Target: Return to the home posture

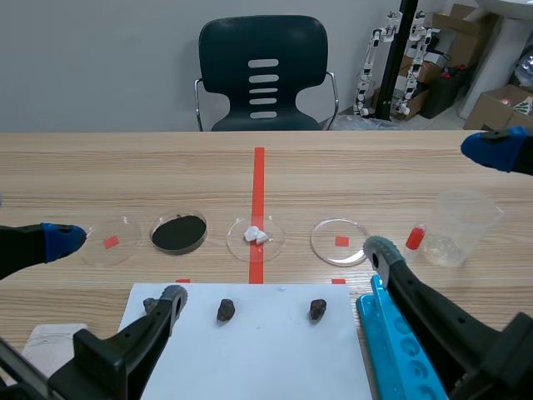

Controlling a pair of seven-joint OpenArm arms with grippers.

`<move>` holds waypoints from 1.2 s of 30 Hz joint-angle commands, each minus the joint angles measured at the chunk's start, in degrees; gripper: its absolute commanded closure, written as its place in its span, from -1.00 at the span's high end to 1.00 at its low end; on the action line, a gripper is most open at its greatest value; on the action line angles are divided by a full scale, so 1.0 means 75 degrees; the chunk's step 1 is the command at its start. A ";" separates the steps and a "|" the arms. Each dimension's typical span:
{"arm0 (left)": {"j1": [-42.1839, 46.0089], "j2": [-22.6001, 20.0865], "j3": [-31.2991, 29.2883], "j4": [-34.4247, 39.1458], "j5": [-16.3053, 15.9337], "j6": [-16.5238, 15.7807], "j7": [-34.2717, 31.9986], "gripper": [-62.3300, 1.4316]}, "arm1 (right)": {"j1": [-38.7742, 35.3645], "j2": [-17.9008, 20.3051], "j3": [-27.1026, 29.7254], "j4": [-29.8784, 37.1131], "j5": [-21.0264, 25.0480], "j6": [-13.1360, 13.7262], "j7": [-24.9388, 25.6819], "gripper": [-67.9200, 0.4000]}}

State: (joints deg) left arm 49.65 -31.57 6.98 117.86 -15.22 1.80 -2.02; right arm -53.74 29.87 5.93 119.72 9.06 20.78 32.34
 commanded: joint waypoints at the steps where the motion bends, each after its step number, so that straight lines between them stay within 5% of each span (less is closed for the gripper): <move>1: -0.0020 0.0055 0.0020 0.0079 -0.0026 0.0020 -0.0131 1.00 | -0.0117 0.0017 0.0064 0.0245 0.0105 -0.0017 0.0102 1.00; 14: -0.0017 0.0055 0.0020 0.0079 -0.0026 0.0020 0.0026 1.00 | -0.0367 0.0685 -0.0697 0.0530 0.0102 -0.0015 -0.0076 1.00; 23: -0.0131 0.0035 -0.0070 0.0079 0.0207 0.0023 0.0309 1.00 | -0.0367 0.0685 -0.0737 0.0530 0.0102 -0.0026 -0.0204 1.00; 36: -0.0189 0.0035 -0.0860 0.0079 0.0175 -0.0076 0.0303 1.00 | -0.0391 -0.0737 0.0726 0.0539 0.0385 -0.0306 -0.0341 1.00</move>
State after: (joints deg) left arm 48.07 -31.57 0.84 117.84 -13.54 1.52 1.04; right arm -56.73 23.83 11.29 123.07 10.72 18.65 28.51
